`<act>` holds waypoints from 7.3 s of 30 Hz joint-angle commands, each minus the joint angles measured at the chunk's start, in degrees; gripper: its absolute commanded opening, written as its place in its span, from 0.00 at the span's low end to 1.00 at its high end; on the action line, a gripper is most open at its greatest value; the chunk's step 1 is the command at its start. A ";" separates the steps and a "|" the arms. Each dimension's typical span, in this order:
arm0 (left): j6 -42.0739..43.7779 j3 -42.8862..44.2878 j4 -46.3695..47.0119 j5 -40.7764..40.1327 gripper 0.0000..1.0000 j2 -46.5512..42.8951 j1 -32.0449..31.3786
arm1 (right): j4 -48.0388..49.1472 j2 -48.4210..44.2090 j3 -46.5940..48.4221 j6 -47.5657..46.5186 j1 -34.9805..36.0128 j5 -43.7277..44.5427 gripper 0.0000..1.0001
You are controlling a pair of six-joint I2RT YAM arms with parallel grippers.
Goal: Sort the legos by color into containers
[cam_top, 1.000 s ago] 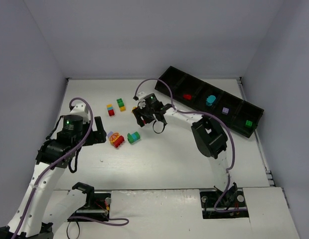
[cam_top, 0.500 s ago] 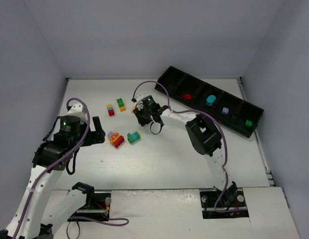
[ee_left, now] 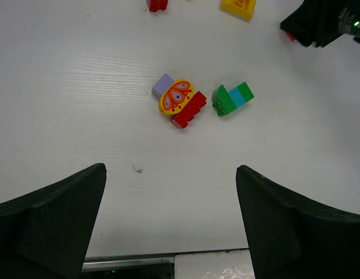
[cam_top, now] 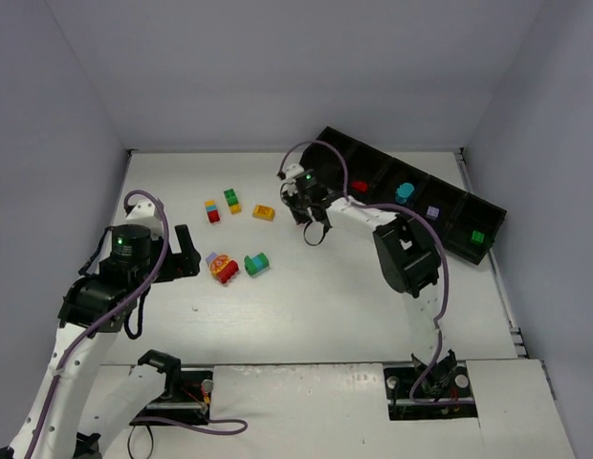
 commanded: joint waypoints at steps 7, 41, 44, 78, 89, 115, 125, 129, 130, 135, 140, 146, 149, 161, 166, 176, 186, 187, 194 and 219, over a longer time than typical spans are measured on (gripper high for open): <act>-1.11 2.03 1.92 -0.66 0.87 1.10 -0.30 | 3.31 -5.63 9.62 -3.98 -16.07 11.04 0.00; -0.84 2.47 1.92 -1.19 0.87 3.82 -0.30 | -2.05 4.38 19.02 -14.00 -4.31 -20.42 0.72; -0.84 2.65 1.39 -1.10 0.87 3.56 -0.30 | -2.58 6.93 20.69 -14.26 -2.64 -21.74 0.72; -2.87 2.56 -1.16 -0.49 0.87 2.50 -0.30 | 8.67 12.12 34.85 -9.26 -12.91 5.93 0.00; -3.04 3.26 -0.63 -0.22 0.87 4.61 -0.21 | 8.84 16.16 38.10 -8.73 -18.19 3.41 0.32; -4.01 1.25 0.33 1.53 0.87 0.31 -0.21 | 7.35 -18.89 -5.03 -5.57 -3.54 -15.59 0.74; -3.92 0.45 0.60 4.34 0.87 -1.18 -0.21 | 4.37 -24.53 -17.62 -6.96 4.66 -22.53 0.73; -4.62 -0.34 0.51 5.57 0.87 -2.68 -0.30 | -2.90 -21.47 -14.38 -14.85 5.19 -26.04 0.68; -4.80 -0.51 0.33 5.66 0.87 -2.94 -0.30 | -4.06 -20.58 -12.37 -16.19 5.28 -26.66 0.68; -5.77 -1.04 -0.37 6.54 0.87 -4.35 -0.21 | -8.38 -16.62 -9.63 -26.36 6.15 -28.60 0.67; -6.82 -0.78 -0.72 6.81 0.87 -4.44 -0.21 | -11.45 -11.89 -4.46 -30.70 7.30 -27.72 0.68; -8.05 -1.13 -0.72 7.51 0.87 -3.65 -0.21 | -11.81 -8.11 -1.46 -34.74 10.37 -26.05 0.68; -8.31 -0.87 -0.72 7.86 0.87 -3.04 -0.21 | -11.81 -7.04 -1.19 -35.45 10.46 -25.79 0.68; -9.90 -0.95 0.24 7.86 0.87 -1.19 -0.30 | -9.89 -3.26 -2.32 -36.06 10.46 -25.87 0.64; -10.69 -1.04 0.95 7.42 0.87 -0.31 -0.30 | -7.07 -4.49 -5.74 -33.87 10.20 -26.49 0.40; -11.74 -0.60 4.11 8.91 0.87 2.15 -0.21 | -1.80 -14.41 -15.06 -27.46 7.91 -25.44 0.00; -13.84 -2.45 20.17 21.39 0.87 7.34 -0.30 | 7.60 -35.75 -29.12 -18.05 8.53 -21.75 0.00; -14.20 -2.71 21.33 23.49 0.87 7.77 -0.30 | 7.96 -36.91 -29.74 -17.70 8.53 -21.57 0.00; -18.59 -2.80 32.49 35.89 0.87 13.57 -0.39 | 8.05 -45.26 -32.21 -15.94 8.97 -20.95 0.00; -22.03 2.56 35.23 44.78 0.72 27.64 -7.15 | 6.91 -50.81 -31.86 -15.93 9.06 -20.33 0.01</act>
